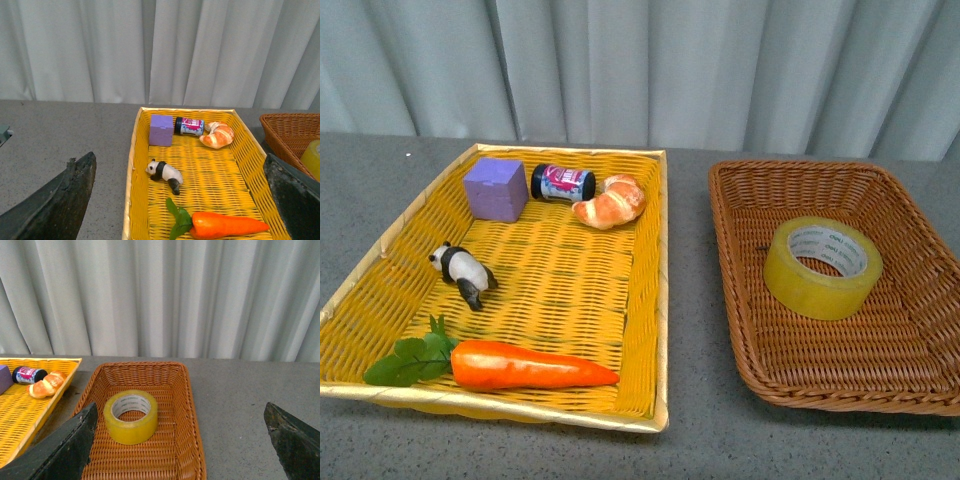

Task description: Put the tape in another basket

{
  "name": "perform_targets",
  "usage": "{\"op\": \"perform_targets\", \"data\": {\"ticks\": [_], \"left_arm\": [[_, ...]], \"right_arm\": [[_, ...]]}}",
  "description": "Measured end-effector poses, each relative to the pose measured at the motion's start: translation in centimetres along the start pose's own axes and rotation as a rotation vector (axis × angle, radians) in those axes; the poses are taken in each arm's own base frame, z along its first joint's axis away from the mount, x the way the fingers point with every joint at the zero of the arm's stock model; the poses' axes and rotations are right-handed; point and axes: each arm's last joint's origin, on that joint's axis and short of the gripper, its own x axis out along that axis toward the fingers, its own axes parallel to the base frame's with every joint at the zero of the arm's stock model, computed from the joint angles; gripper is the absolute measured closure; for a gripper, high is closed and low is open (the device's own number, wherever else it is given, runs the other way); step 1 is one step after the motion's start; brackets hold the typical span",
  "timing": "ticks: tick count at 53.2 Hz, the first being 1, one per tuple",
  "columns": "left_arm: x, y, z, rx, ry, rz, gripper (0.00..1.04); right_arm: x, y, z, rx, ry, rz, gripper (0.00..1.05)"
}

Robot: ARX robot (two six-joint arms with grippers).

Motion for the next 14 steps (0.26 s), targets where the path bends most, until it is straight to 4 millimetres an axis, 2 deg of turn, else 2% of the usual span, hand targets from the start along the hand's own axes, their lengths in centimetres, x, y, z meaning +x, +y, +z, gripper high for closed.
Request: {"op": "perform_targets", "data": {"ticks": [3,14], "left_arm": [[0.00,0.00,0.00,0.000,0.000,0.000,0.07],[0.00,0.00,0.00,0.000,0.000,0.000,0.06]], "right_arm": [[0.00,0.00,0.00,-0.001,0.000,0.000,0.10],[0.00,0.00,0.00,-0.001,0.000,0.000,0.09]]}}
